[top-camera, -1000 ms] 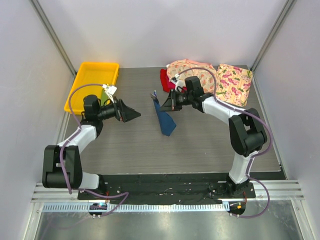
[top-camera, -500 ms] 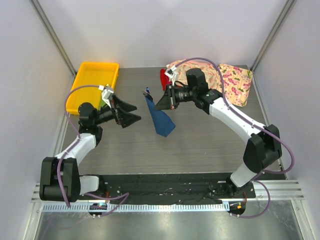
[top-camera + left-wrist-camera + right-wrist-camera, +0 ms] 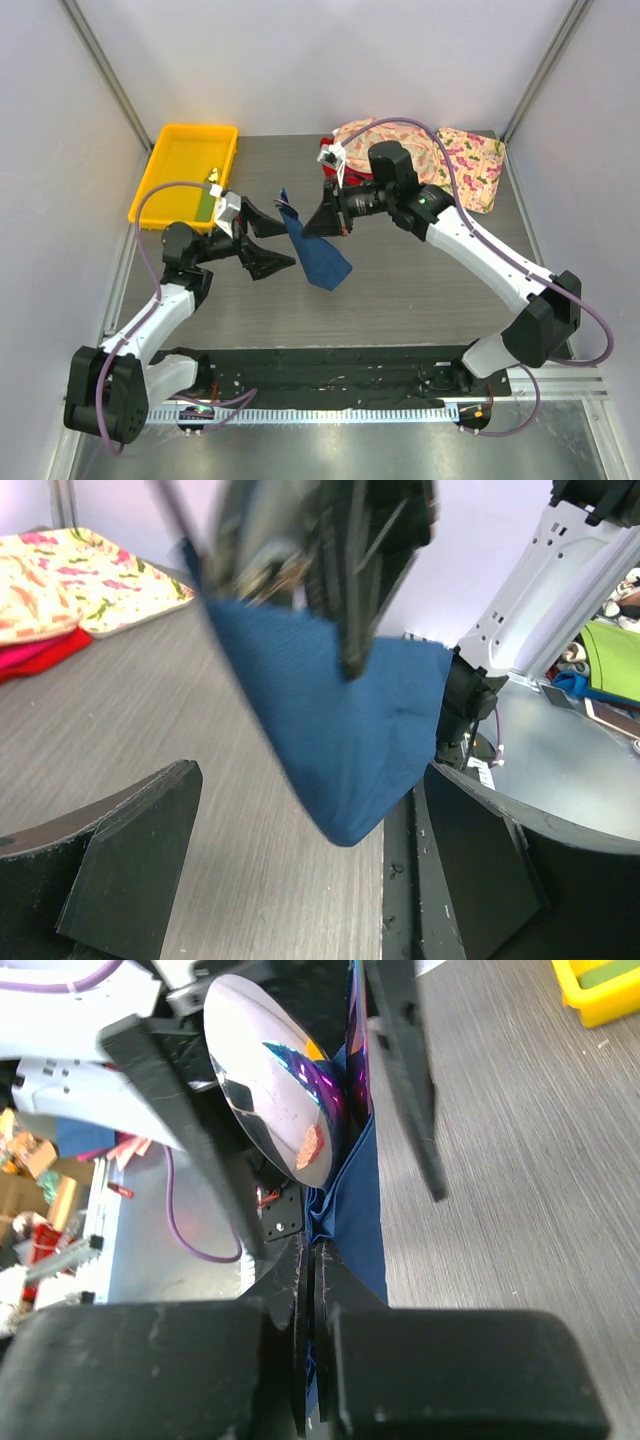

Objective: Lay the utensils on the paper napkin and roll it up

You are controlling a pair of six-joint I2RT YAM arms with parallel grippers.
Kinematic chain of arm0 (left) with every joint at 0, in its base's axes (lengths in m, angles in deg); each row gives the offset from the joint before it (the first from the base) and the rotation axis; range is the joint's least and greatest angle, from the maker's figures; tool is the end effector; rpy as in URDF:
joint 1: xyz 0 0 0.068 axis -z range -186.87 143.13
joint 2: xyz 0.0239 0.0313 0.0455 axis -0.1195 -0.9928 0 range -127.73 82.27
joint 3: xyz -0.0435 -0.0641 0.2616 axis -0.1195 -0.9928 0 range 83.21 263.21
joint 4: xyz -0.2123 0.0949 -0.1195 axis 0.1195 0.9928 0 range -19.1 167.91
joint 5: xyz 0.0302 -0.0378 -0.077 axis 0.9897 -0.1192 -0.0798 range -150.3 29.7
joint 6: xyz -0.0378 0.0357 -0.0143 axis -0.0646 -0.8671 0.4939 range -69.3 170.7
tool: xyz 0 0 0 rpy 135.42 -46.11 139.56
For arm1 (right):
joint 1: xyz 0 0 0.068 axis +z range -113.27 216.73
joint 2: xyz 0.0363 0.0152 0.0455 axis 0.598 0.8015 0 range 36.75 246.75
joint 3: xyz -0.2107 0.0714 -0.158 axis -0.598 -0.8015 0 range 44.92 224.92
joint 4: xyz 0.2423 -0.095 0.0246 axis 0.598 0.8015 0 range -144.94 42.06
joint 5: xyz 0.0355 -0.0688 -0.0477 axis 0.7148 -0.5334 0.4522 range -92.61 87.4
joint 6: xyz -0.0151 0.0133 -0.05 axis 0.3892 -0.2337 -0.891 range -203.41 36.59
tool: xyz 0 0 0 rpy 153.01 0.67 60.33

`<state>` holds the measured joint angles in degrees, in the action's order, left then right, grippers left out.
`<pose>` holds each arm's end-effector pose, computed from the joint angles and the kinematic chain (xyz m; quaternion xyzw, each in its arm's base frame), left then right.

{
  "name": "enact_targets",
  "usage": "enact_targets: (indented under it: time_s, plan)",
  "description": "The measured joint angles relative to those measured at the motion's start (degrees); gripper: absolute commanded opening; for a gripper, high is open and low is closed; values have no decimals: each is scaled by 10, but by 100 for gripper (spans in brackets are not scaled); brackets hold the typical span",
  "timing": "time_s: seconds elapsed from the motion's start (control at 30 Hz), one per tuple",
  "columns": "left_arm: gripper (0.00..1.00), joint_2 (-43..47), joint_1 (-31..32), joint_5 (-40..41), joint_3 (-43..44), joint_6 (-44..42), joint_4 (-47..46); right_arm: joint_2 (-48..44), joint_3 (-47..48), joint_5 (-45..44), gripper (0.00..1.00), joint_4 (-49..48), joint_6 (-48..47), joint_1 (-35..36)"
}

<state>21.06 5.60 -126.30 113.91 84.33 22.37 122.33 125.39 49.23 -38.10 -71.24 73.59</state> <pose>0.2064 -0.0789 0.2996 0.3427 0.5654 -0.5601 0.4992 0.2537 0.2251 0.3789 -0.3983 0.6759 0.5384 0.3076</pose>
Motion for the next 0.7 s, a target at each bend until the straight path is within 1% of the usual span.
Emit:
enact_targets:
  time_s: [0.13, 0.37, 0.47, 0.5, 0.53, 0.57, 0.63, 0.7]
  plan:
    - [100, 0, 8, 3, -8, 2, 3, -17, 0, 0, 1, 16, -28, 14]
    - [99, 12, 45, 17, -8, 10, 4, -26, 0, -1, 1, 34, -65, 43]
    - [93, 26, 55, 20, -8, 19, 4, -26, 0, -2, 1, 45, -75, 51]
    - [87, 29, 57, 21, -8, 21, 4, -26, 1, -3, 1, 47, -77, 52]
    - [84, 31, 59, 21, -8, 22, 3, -26, 1, -3, 1, 49, -79, 55]
    - [79, 32, 60, 20, -8, 24, 3, -26, 1, -4, 1, 51, -80, 55]
    - [73, 32, 63, 20, -8, 29, 3, -26, 3, -5, 1, 54, -82, 56]
    - [65, 32, 66, 20, -8, 35, 3, -26, 6, -5, 1, 55, -83, 57]
